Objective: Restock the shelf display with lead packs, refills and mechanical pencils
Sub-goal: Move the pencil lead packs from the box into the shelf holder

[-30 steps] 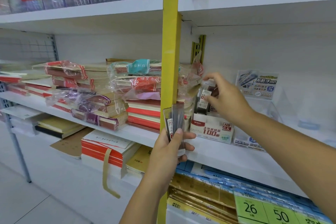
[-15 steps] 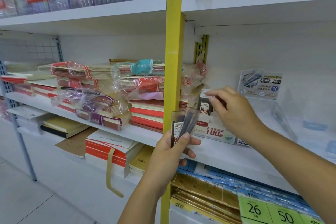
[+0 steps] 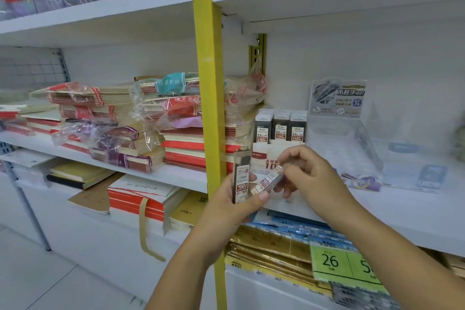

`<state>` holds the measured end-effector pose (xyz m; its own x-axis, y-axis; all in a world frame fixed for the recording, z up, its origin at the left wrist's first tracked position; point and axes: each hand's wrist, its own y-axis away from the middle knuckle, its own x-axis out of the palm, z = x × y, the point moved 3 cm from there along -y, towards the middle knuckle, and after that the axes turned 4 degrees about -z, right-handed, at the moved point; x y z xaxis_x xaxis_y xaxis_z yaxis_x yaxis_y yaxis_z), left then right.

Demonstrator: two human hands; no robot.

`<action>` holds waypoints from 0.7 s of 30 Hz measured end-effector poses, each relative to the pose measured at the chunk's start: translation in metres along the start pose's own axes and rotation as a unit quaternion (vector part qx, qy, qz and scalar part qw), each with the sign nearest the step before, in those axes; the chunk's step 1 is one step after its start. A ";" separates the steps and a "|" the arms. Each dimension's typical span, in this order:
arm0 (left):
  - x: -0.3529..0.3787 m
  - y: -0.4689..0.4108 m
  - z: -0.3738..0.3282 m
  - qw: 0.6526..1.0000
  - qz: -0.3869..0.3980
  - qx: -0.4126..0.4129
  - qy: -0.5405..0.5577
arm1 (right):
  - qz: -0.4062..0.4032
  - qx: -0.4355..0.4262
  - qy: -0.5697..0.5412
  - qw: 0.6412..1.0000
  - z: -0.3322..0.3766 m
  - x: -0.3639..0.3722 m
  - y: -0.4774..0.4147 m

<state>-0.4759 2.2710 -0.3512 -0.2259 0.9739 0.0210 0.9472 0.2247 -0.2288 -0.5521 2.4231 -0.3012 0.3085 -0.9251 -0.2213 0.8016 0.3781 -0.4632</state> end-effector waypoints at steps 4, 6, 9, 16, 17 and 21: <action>-0.010 -0.002 0.001 0.996 -0.037 -0.005 0.084 | 0.007 0.024 -0.048 0.999 0.002 -0.012 -0.005; -0.014 -0.003 -0.001 0.994 -0.077 0.014 0.080 | 0.050 0.042 -0.049 0.997 0.003 -0.012 -0.005; -0.019 -0.005 -0.002 0.989 -0.121 0.036 0.077 | 0.071 0.008 0.111 0.991 0.002 -0.013 -0.001; -0.015 -0.005 -0.008 0.995 -0.071 0.068 0.035 | 0.113 -0.056 0.164 0.978 0.013 0.014 0.015; -0.013 -0.005 -0.009 0.995 -0.070 0.065 0.036 | 0.125 -0.056 0.165 0.977 0.014 0.017 0.015; -0.012 -0.006 -0.009 0.995 -0.080 0.030 0.058 | 0.001 -0.086 0.143 0.986 0.033 -0.003 -0.013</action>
<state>-0.4772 2.2584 -0.3414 -0.3425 0.9234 0.1733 0.8846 0.3791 -0.2715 -0.5467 2.4201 -0.2662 0.1331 -0.8859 -0.4443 0.6950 0.4030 -0.5954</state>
